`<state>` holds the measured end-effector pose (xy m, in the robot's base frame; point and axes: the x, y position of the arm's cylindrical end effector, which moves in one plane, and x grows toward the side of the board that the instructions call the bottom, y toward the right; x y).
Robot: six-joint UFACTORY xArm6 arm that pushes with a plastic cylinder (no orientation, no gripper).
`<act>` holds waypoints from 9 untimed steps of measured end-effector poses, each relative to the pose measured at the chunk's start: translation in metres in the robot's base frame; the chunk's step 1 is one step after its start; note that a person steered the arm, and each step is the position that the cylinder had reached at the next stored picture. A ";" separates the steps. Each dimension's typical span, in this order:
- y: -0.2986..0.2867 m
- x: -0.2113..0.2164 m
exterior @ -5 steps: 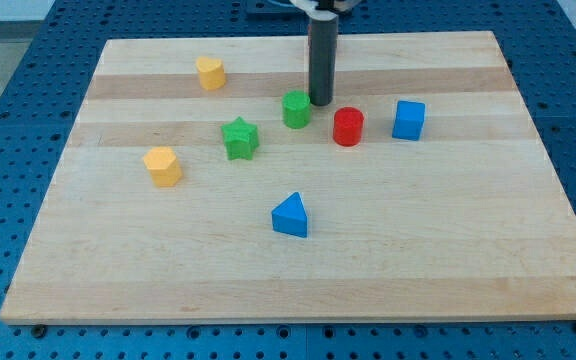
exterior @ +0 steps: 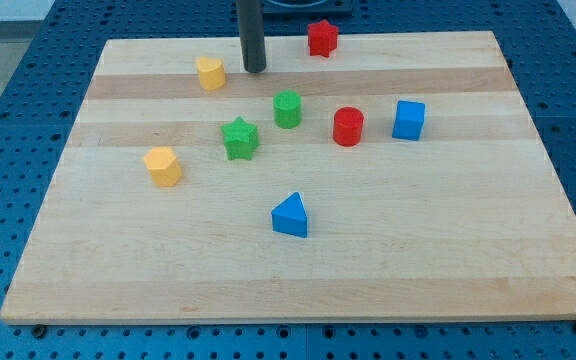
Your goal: Move the yellow heart diagonal to the top left of the green star
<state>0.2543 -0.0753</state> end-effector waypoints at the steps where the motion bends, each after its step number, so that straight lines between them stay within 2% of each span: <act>1: -0.020 0.000; 2: -0.034 0.002; 3: -0.035 0.023; 5: -0.035 0.092; 8: -0.032 0.091; 9: -0.032 0.078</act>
<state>0.3318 -0.1071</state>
